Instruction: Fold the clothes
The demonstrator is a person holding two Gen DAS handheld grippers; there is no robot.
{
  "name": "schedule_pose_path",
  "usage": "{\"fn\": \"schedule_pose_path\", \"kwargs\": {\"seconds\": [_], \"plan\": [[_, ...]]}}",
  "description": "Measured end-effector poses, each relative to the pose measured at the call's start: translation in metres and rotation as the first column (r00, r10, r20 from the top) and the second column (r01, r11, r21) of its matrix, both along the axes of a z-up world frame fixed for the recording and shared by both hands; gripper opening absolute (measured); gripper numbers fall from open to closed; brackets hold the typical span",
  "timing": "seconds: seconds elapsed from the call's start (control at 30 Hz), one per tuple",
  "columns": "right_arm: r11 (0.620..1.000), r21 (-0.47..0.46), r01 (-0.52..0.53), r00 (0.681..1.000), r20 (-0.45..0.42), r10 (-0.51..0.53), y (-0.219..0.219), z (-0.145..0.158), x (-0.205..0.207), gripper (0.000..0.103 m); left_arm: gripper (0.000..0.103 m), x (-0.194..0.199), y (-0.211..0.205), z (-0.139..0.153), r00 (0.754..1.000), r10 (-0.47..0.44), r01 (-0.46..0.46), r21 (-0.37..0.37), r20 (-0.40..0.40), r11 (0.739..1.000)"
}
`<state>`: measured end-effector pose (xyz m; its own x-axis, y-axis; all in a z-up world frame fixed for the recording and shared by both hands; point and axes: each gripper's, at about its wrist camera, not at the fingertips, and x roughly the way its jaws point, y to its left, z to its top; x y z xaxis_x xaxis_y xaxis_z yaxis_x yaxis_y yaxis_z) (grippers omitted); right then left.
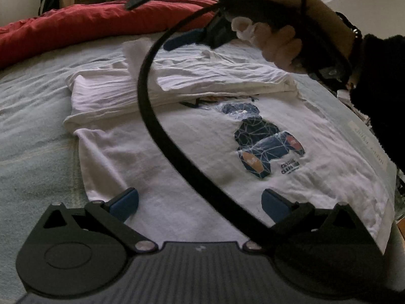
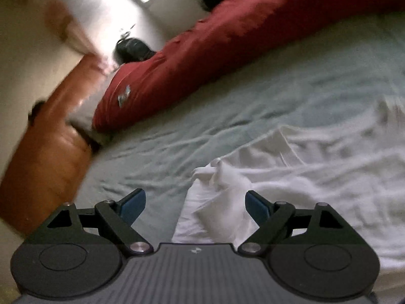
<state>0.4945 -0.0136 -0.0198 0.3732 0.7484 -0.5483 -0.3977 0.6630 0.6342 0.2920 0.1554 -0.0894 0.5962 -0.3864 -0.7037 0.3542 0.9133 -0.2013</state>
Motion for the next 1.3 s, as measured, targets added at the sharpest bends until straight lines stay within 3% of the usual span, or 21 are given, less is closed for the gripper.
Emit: {"fn": "schedule_pose_path", "kwargs": {"seconds": [0.1, 0.23, 0.47, 0.63, 0.73, 0.83, 1.0, 1.17, 1.3], "plan": [[0.996, -0.086, 0.023, 0.996, 0.084, -0.016, -0.018, 0.013, -0.011, 0.089, 0.102, -0.001, 0.0, 0.001, 1.0, -0.001, 0.001, 0.0, 0.0, 1.0], [0.97, -0.193, 0.149, 0.978, 0.174, -0.116, -0.075, 0.026, -0.025, 0.089, 0.102, 0.001, 0.001, 0.0, 1.0, 0.002, -0.002, -0.005, 0.001, 1.0], [0.855, -0.321, 0.406, 0.902, 0.291, -0.319, -0.202, 0.013, -0.07, 0.089, 0.102, 0.005, 0.0, -0.002, 0.999, 0.022, -0.021, -0.031, 0.025, 0.999], [0.771, -0.409, 0.488, 0.857, 0.39, -0.336, -0.238, -0.019, -0.104, 0.09, 0.102, 0.01, -0.005, 0.0, 0.993, 0.104, -0.1, -0.059, 0.054, 0.993], [0.734, -0.462, 0.497, 0.837, 0.478, -0.266, -0.229, -0.036, -0.109, 0.09, 0.102, 0.016, -0.015, 0.006, 0.984, 0.169, -0.166, -0.048, 0.052, 0.985], [0.692, -0.509, 0.511, 0.809, 0.557, -0.187, -0.22, -0.053, -0.114, 0.09, 0.102, 0.024, -0.029, 0.02, 0.987, 0.148, -0.146, -0.043, 0.058, 0.988], [0.626, -0.592, 0.508, 0.77, 0.638, -0.02, -0.197, -0.067, -0.112, 0.09, 0.102, 0.048, -0.066, 0.044, 0.986, 0.104, -0.109, 0.032, 0.129, 0.993], [0.546, -0.617, 0.567, 0.676, 0.728, 0.12, -0.176, -0.064, -0.116, 0.09, 0.102, 0.093, -0.095, 0.048, 0.98, 0.094, -0.102, 0.034, 0.176, 0.994], [0.449, -0.676, 0.585, 0.625, 0.728, 0.282, -0.159, -0.077, -0.116, 0.092, 0.102, 0.137, -0.104, 0.034, 0.985, 0.119, -0.123, 0.025, 0.129, 0.992]]}}
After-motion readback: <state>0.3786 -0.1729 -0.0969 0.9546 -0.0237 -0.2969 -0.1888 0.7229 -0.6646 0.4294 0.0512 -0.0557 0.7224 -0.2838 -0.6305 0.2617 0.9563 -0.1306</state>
